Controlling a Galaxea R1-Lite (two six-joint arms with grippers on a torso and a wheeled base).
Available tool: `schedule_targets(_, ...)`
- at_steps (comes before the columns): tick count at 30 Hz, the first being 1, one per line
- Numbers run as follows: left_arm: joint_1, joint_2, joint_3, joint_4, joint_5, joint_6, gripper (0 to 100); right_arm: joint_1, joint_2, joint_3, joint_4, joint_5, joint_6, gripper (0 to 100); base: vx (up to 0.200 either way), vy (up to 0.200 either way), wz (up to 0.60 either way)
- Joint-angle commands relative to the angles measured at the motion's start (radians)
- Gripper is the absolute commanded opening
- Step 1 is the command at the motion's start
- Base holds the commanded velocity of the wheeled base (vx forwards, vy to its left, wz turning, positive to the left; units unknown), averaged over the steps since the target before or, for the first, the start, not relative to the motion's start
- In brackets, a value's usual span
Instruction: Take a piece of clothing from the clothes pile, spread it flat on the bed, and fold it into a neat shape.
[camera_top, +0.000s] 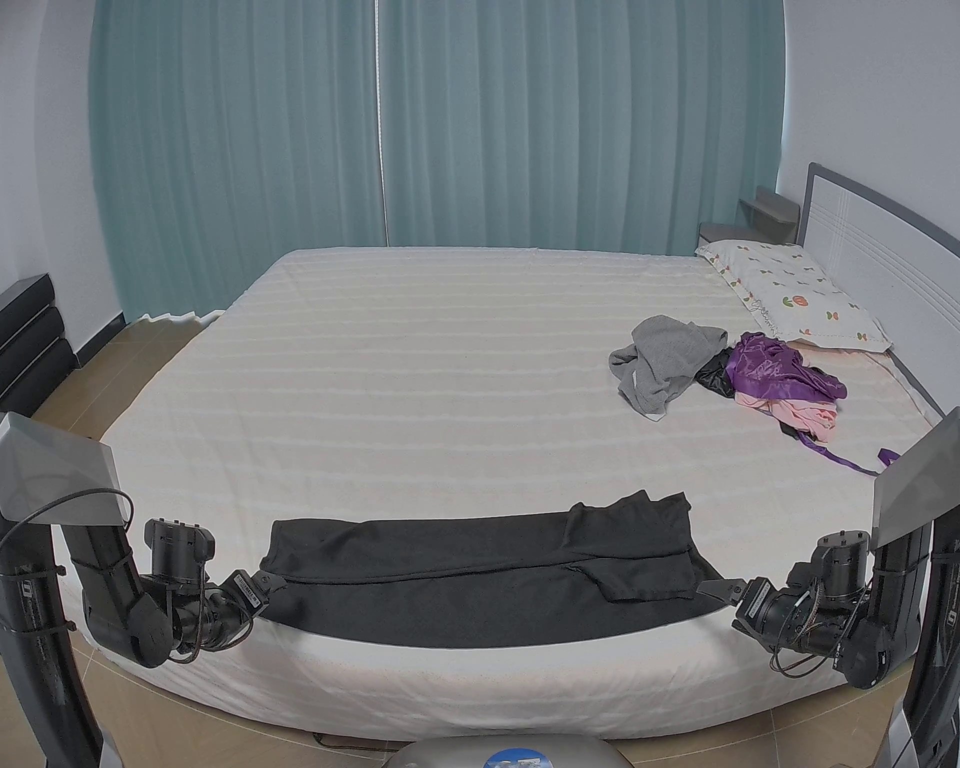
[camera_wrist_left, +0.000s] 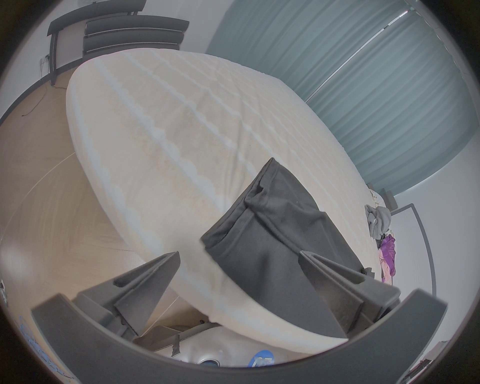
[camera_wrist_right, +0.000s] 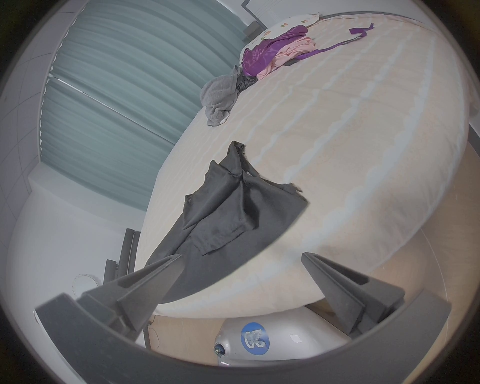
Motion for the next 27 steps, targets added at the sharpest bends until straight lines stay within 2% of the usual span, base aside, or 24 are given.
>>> schedule_targets(1,-0.001,-0.001,0.0,0.0,0.0,0.0,100,0.007,0.003,0.001,-0.014,0.0,0.001,100,0.0,0.0,0.0)
schedule_targets(14,-0.022,0.012,0.015,0.0,0.02,0.011,100,0.034,0.02,0.005,-0.014,-0.01,-0.001,100,0.0,0.0,0.0)
schedule_targets(19,-0.028,0.013,0.043,-0.001,0.045,0.012,100,0.063,0.044,0.004,-0.014,-0.064,-0.002,100,0.0,0.0,0.0)
schedule_targets(20,-0.028,0.016,0.043,-0.001,0.046,0.012,0,0.068,0.047,0.004,-0.014,-0.072,-0.002,100,0.0,0.0,0.0)
schedule_targets(27,-0.028,0.022,0.041,-0.003,0.063,0.011,0,0.083,0.07,-0.002,-0.014,-0.115,-0.002,100,0.0,0.0,0.0)
